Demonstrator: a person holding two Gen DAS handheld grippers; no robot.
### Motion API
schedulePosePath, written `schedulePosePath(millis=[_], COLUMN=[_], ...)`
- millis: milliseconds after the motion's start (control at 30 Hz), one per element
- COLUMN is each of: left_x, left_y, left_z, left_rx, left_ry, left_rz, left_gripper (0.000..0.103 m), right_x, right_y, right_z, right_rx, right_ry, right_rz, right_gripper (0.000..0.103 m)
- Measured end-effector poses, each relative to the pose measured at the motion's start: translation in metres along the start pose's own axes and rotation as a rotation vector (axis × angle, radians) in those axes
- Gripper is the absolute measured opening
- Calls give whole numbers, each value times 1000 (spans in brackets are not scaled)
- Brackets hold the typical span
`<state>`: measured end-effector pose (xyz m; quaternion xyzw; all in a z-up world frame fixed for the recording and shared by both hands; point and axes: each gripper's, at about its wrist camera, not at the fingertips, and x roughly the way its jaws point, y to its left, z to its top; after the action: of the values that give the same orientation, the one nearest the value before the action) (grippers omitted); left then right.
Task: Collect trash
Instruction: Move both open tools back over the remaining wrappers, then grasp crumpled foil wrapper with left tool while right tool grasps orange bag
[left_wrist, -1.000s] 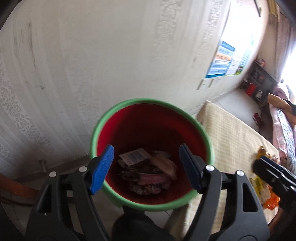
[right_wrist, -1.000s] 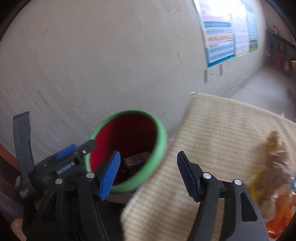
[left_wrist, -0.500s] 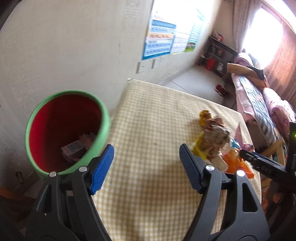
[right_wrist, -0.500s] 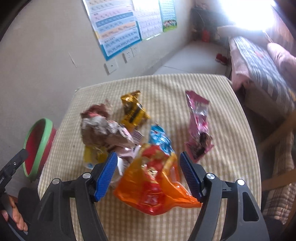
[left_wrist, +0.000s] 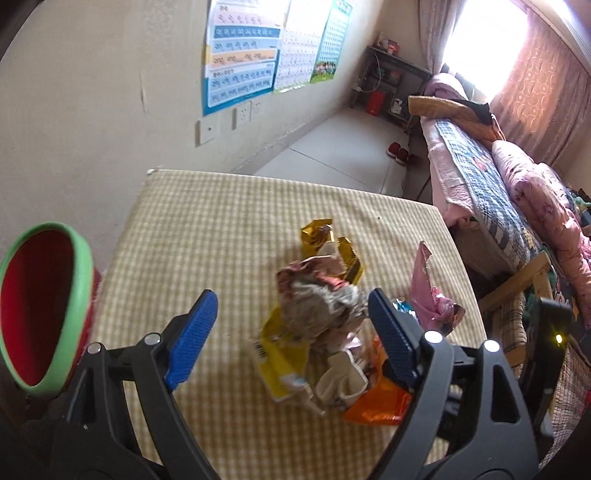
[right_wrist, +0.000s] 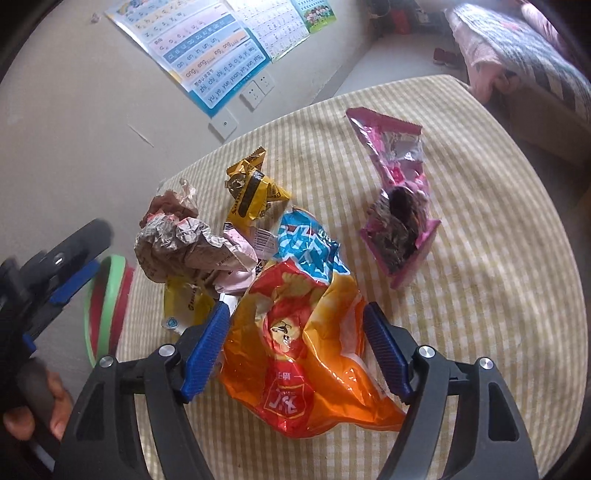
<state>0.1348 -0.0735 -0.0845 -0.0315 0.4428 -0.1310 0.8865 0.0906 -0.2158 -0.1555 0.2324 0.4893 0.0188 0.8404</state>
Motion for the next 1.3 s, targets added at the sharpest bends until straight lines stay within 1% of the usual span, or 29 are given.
schedulePosePath(millis=[133,200,267,367,400,433,533,667,767,833,900,1033,1133,1300], left_x=[26,37,43,47,47,47,44,31,16,6,-7,-30,-43,-50], left_y=[-12,-15,-15,-17,-17,-19,-24,-29,-27,-19,-8,13,22,35], left_z=[0,-2,-3,-3,-3,-3,-3,-2,-2,-2,-3,-2,-3,-6], left_rx=[33,36,31,22,21,20,22,34,29,2,-55,-138,-163,-172], left_ry=[67,103,129,141,144,148,140,110,82,67,51,25,15,32], left_rz=[58,70,76,88,90,92,110,139,162,175,184,217,254,318], left_gripper=[81,80,75,62,53,49,45,43,43,43,43,43,43,43], right_x=[-7,-12,-14,-15,-16,-18,-25,-41,-53,-58,-61,-64,-69,-70], right_y=[-11,-13,-17,-25,-25,-25,-26,-22,-14,-8,1,23,38,61], right_z=[-7,-9,-9,-10,-9,-9,-8,-5,-6,-6,-8,-12,-17,-24], right_rx=[33,30,42,70,72,71,62,29,-5,-36,-69,-141,-190,-261], right_ry=[-13,-19,-19,-10,-10,-11,-24,-64,-88,-99,-106,-119,-130,-138], right_rz=[55,70,93,130,134,138,153,170,181,184,190,204,217,232], right_gripper=[71,69,68,68,67,66,64,64,64,64,64,64,64,64])
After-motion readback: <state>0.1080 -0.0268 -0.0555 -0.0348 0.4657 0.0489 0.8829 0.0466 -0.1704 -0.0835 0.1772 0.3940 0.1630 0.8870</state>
